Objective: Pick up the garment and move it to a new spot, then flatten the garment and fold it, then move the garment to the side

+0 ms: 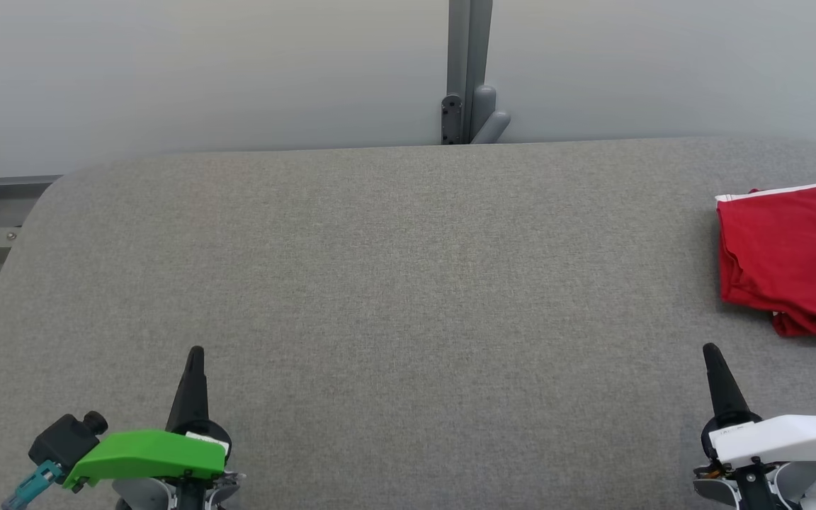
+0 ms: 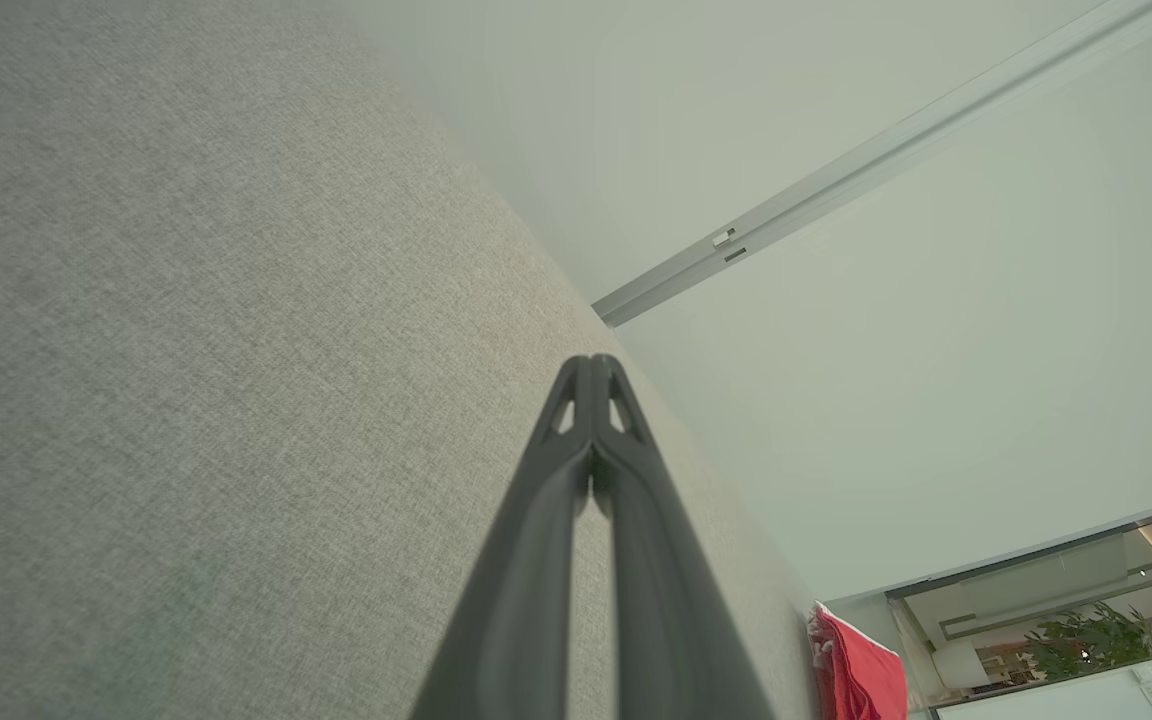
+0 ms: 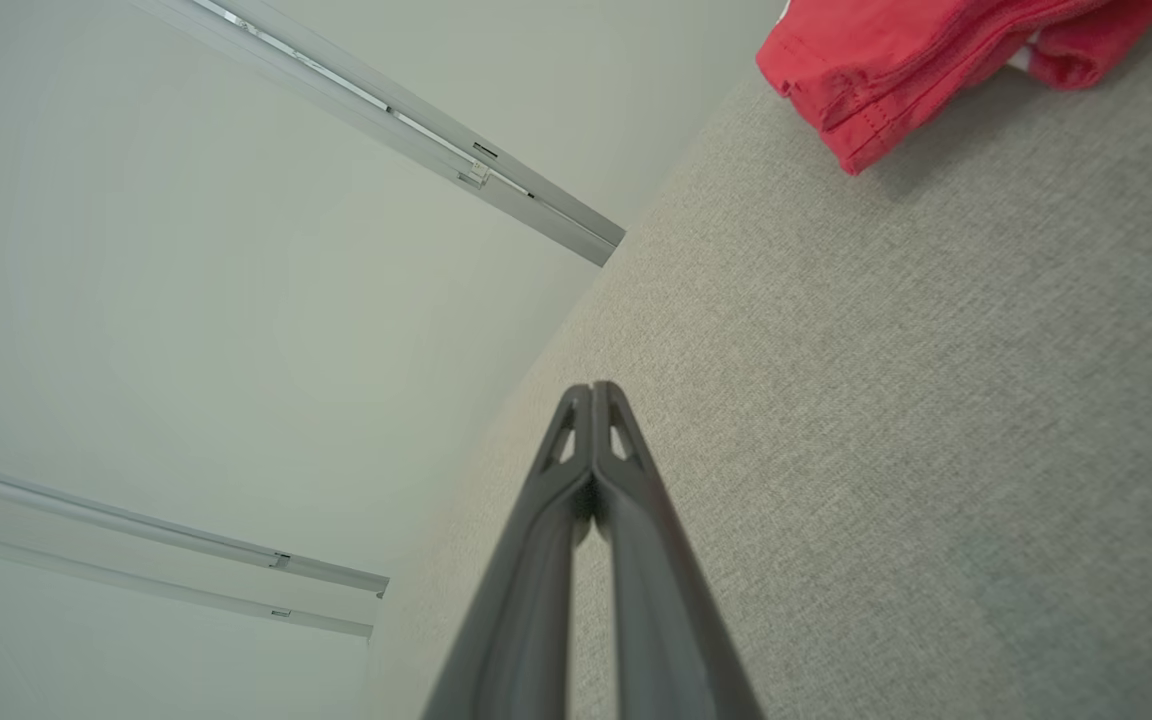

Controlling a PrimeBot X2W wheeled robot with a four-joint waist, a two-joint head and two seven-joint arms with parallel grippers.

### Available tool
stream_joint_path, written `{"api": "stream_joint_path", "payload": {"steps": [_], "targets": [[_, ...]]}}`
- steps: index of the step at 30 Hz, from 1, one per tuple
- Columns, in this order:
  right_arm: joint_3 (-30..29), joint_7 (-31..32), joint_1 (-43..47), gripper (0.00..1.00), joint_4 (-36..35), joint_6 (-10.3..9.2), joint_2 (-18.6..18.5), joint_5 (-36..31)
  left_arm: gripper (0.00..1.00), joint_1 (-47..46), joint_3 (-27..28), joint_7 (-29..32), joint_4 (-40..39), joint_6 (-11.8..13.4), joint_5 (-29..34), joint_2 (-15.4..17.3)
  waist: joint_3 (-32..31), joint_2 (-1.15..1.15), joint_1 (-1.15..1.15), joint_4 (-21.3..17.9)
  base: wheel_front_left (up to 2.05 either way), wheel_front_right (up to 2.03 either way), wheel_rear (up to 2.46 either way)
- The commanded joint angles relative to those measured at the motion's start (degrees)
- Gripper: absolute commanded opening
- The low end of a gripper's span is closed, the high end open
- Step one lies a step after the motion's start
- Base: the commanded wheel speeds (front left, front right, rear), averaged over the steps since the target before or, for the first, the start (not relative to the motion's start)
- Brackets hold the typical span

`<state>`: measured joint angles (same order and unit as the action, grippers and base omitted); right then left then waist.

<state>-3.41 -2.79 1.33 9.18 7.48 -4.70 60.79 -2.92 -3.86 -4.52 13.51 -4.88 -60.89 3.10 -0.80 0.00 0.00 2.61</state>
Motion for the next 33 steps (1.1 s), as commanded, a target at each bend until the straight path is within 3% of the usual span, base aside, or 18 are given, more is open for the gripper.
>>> {"api": "stream_joint_path", "payload": {"steps": [1, 33], "targets": [[-0.61, 0.64, -1.39, 0.0, -0.18, 0.03, -0.35, 2.21, 0.0, -1.82, 0.34, 0.48, -0.03, -0.4, -2.01, 0.3, 0.04, 0.0, 0.0, -0.08, 0.0, 0.0, 0.0], [-4.91, 5.97, -4.02, 0.0, 1.87, 0.03, -0.07, 18.92, 0.0, -6.02, 1.73, 4.63, 3.27, -1.75, -18.44, 0.07, 0.56, 0.0, 0.0, -1.28, 0.0, 0.0, 0.0]]}}
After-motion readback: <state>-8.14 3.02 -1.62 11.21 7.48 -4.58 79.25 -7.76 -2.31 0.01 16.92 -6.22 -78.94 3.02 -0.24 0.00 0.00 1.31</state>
